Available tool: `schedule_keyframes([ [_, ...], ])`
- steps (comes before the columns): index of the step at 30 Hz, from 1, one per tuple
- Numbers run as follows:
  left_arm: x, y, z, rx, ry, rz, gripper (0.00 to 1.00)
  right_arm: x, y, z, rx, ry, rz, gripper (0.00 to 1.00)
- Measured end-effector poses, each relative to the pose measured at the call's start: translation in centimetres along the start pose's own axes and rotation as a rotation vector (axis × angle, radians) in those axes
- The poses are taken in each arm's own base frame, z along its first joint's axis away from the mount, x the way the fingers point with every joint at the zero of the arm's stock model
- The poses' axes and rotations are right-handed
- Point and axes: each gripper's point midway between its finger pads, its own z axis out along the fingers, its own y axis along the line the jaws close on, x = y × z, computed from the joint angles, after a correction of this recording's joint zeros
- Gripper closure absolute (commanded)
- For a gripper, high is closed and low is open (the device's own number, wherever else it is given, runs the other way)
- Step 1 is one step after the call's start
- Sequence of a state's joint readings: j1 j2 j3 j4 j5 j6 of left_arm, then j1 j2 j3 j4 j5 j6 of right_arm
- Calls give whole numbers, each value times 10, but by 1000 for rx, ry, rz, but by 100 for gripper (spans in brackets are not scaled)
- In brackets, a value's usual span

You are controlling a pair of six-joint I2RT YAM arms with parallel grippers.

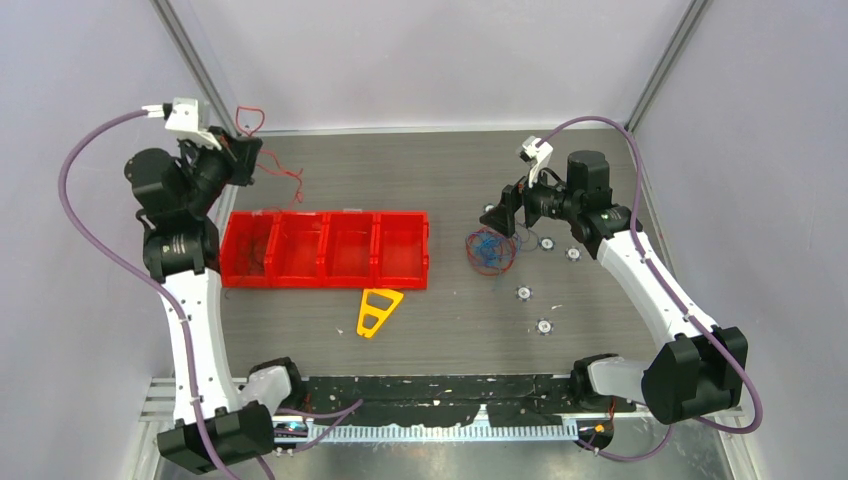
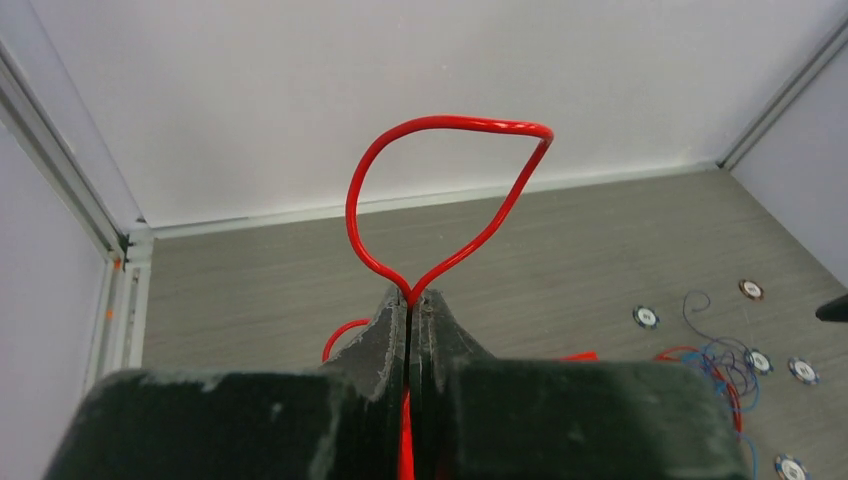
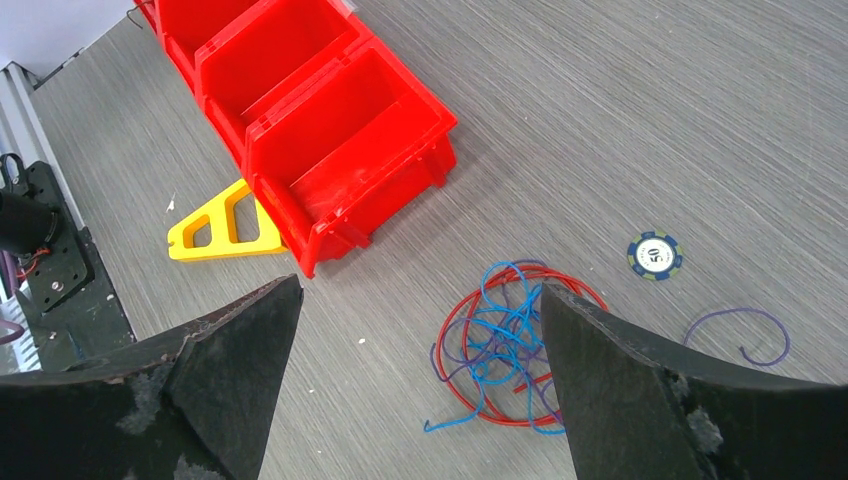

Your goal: Untangle the cables

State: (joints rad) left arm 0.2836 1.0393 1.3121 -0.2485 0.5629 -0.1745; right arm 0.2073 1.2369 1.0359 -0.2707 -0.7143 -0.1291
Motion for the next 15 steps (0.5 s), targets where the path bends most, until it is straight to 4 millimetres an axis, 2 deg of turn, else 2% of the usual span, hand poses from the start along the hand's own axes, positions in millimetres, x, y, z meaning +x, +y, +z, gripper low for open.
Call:
schedule_keyframes([
  [8, 25, -11, -20, 9, 41, 8, 100, 0, -2, 0, 14, 1, 4, 5],
  [12, 65, -4, -18, -2, 124, -46, 100, 1, -2, 0, 16, 2, 9, 5],
  [15, 104, 13, -9, -41, 219, -110, 100, 2, -3, 0, 18, 4, 14, 5],
])
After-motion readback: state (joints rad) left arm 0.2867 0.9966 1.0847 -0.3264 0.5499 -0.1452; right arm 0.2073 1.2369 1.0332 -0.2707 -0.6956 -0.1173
